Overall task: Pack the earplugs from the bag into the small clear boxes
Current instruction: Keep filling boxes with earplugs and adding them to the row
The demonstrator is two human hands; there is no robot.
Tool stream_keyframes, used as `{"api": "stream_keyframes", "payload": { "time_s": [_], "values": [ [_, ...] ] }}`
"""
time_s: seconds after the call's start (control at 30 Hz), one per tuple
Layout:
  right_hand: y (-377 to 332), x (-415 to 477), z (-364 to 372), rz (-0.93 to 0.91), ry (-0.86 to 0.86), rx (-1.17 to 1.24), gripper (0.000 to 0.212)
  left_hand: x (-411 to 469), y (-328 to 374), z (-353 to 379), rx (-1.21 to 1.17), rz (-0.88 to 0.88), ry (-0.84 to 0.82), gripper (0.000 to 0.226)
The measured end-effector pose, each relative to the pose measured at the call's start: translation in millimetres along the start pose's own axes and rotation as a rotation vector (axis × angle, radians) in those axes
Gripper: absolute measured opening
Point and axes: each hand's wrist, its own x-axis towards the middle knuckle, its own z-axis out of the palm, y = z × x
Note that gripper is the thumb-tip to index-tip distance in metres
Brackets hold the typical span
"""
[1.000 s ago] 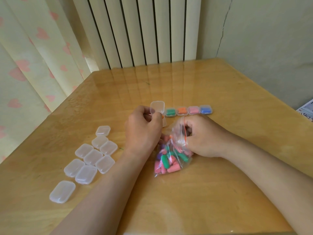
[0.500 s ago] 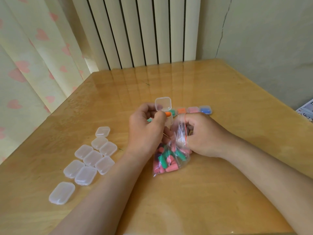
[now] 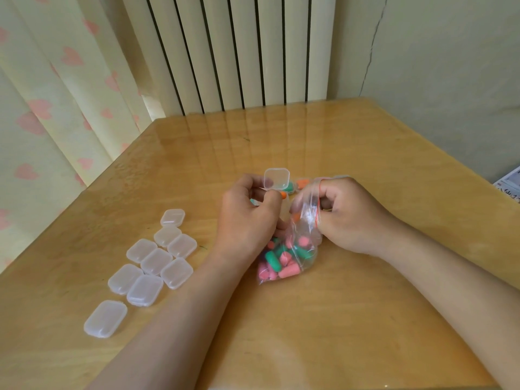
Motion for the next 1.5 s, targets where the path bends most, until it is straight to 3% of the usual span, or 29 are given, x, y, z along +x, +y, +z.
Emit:
{"api": "stream_keyframes", "payload": {
  "time_s": [0.37, 0.73, 0.9, 1.2, 1.33, 1.5],
  "values": [
    [0.5, 2.6, -21.7, 0.075, -0.017, 0.156, 0.030, 3.7, -1.0, -2.2, 0.014, -0.026, 0.008, 0.006],
    [0.8, 9.4, -28.0, 0.019, 0.406, 0.187, 0.032, 3.2, 1.8, -3.9, -0.043, -0.002, 0.057, 0.008],
    [-3.2, 8.3, -30.0, -0.048, 0.614, 0.171, 0.018, 2.6, 5.4, -3.4, -0.172, 0.017, 0.066, 0.011],
    [-6.0, 7.3, -28.0, -0.156, 0.741, 0.151, 0.017, 2.7, 3.2, -0.6, -0.150, -0.020, -0.001, 0.011],
    [-8.6, 4.7, -27.2, -0.235, 0.707, 0.149, 0.018, 3.7, 0.9, 0.9, -0.151, -0.032, -0.019, 0.009],
    [-7.4, -2.2, -11.2, -0.301, 0.421, -0.074, 0.015, 4.2, -0.1, 2.1, -0.179, -0.028, -0.044, 0.010]
  ]
}}
